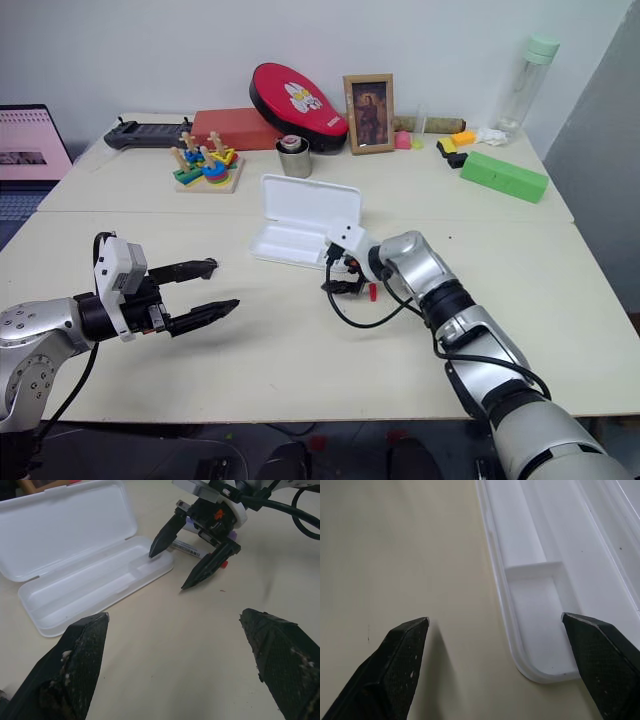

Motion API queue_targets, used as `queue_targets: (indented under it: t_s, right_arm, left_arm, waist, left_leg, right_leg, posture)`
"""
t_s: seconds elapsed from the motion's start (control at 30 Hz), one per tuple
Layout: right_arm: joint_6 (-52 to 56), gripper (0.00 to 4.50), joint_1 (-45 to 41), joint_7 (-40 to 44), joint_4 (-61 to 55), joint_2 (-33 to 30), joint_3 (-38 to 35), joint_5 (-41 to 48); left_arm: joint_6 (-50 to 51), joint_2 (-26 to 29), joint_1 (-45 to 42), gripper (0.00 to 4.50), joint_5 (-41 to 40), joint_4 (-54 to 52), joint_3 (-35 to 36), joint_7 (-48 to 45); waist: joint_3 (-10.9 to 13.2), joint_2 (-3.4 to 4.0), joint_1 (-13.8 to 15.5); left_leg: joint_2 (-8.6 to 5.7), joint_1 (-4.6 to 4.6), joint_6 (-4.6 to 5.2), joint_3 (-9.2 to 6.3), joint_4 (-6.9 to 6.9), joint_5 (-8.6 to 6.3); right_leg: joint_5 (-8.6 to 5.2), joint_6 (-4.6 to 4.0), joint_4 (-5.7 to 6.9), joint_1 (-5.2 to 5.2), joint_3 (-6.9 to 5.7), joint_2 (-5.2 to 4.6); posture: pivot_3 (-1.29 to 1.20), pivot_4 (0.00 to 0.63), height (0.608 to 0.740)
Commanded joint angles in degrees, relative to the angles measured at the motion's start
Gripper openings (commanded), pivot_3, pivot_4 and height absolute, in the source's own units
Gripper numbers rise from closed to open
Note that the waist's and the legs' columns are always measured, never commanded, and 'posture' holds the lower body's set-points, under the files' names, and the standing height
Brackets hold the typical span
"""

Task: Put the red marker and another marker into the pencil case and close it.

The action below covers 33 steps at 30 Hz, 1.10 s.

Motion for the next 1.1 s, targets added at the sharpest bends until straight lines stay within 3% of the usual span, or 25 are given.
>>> queue_targets:
  t_s: [0.03, 0.5, 0.67, 1.1]
  right_arm:
    - [-0.73, 3.66, -1.13, 0.3, 0.89, 0.52, 1.01, -2.3]
    - [-2.56, 0.12, -3.31, 0.4, 5.03, 1.88, -0.49, -4.76]
    - [-6.5, 0.05, -2.49, 2.39, 2.51, 0.88, -0.69, -4.49]
    - [-12.38, 0.05, 10.45, 16.83, -23.27, -9.11, 2.88, -3.05]
  left_arm:
    - [-0.14, -0.16, -0.92, 4.5, -0.94, -1.86, 0.75, 1.04]
    - [0.54, -0.57, -0.5, 4.5, -2.63, -2.13, 2.53, 3.15]
    - [0.86, -0.43, 0.34, 4.5, -3.25, -2.8, 3.23, 3.56]
    - [2.88, 2.49, 6.18, 4.5, -4.49, -4.39, 7.5, 1.39]
  waist:
    - [0.0, 0.0, 0.02]
    - [0.0, 0.0, 0.06]
    - [0.01, 0.01, 0.03]
    - [0.0, 0.0, 0.16]
  left_leg:
    - [0.0, 0.0, 0.0, 0.0, 0.0, 0.0]
    - [0.0, 0.0, 0.0, 0.0, -0.01, 0.0]
    - [0.0, 0.01, 0.0, 0.0, 0.0, 0.0]
    - [0.0, -0.03, 0.0, 0.01, 0.0, 0.0]
  right_leg:
    - [0.0, 0.0, 0.01, 0.0, 0.0, 0.0]
    - [0.0, 0.0, -0.01, 0.02, 0.0, 0.0]
    - [0.0, 0.0, 0.01, 0.02, 0.0, 0.0]
    - [0.0, 0.0, -0.04, 0.05, 0.0, -0.01]
  posture:
    - [0.0, 0.15, 0.74]
    - [0.0, 0.15, 0.74]
    - [0.0, 0.15, 0.74]
    - [0.0, 0.15, 0.74]
